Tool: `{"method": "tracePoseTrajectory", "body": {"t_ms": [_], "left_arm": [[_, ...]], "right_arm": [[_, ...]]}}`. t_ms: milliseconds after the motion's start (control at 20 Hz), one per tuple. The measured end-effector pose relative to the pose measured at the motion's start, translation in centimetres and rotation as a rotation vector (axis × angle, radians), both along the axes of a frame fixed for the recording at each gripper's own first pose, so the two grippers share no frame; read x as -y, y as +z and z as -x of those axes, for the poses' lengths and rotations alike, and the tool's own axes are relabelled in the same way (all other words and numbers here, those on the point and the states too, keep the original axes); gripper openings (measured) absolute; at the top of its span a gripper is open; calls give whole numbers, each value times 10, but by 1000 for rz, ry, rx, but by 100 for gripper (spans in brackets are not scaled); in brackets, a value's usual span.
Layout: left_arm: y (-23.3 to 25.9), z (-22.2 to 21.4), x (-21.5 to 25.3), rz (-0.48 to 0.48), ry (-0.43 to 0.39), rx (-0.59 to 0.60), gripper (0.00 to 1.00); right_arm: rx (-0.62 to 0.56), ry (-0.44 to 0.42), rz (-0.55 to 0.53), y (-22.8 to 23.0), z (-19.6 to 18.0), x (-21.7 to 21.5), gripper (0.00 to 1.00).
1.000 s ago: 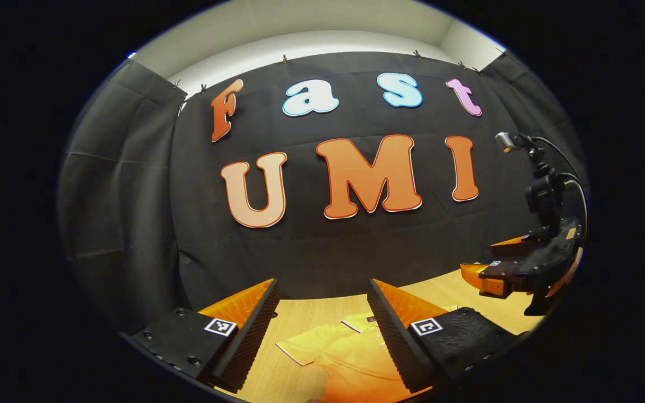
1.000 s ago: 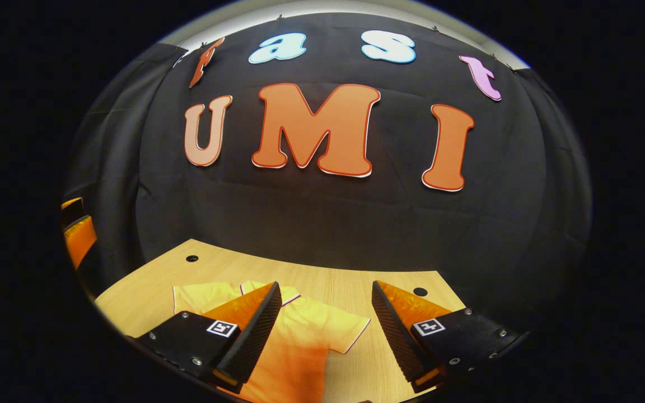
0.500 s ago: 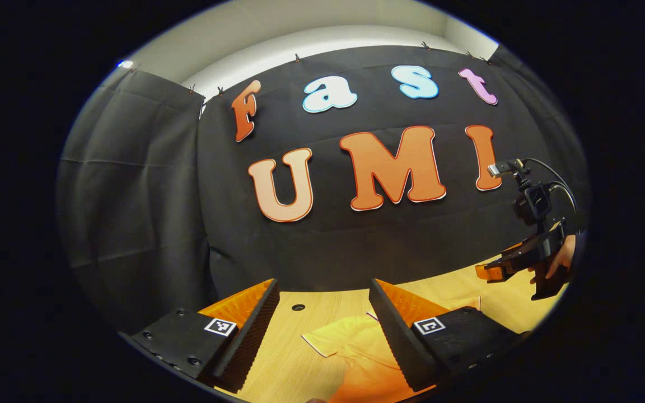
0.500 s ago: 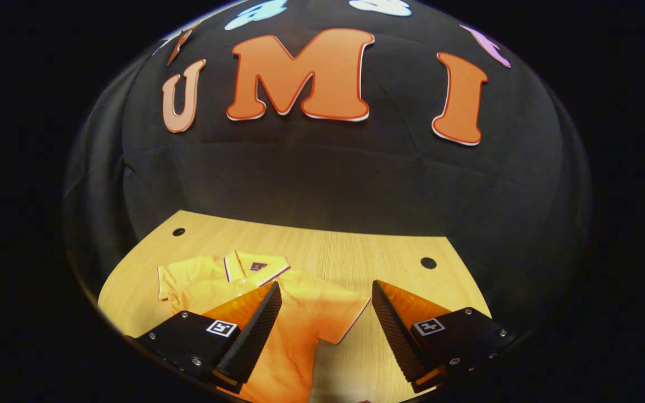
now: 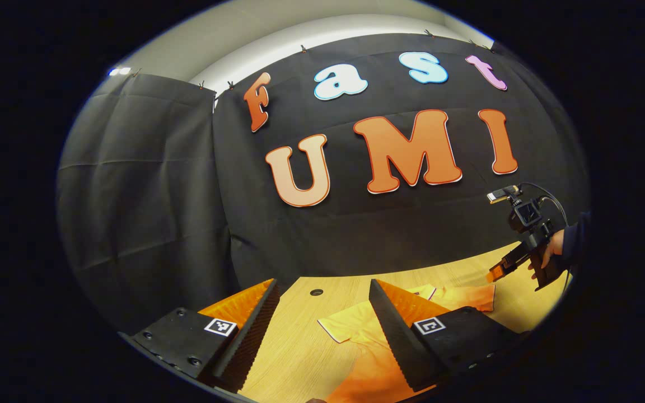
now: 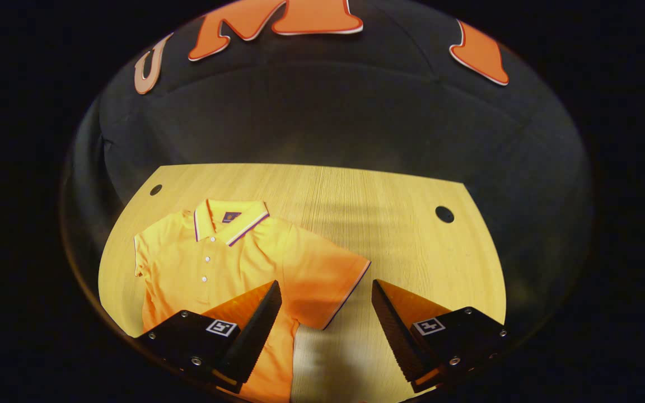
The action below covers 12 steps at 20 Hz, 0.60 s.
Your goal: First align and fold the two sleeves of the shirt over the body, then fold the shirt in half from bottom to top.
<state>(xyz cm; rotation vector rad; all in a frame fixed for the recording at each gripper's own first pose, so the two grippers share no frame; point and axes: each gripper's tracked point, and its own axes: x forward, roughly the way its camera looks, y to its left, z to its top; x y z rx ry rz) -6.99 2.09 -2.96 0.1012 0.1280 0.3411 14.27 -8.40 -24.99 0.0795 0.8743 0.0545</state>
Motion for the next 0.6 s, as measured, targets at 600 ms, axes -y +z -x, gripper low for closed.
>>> {"method": "tracePoseTrajectory", "body": {"t_ms": [600], "left_arm": [[-4, -3, 18, -53, 12, -44, 100]], "right_arm": [[-290, -7, 56, -95, -25, 22, 88]]}}
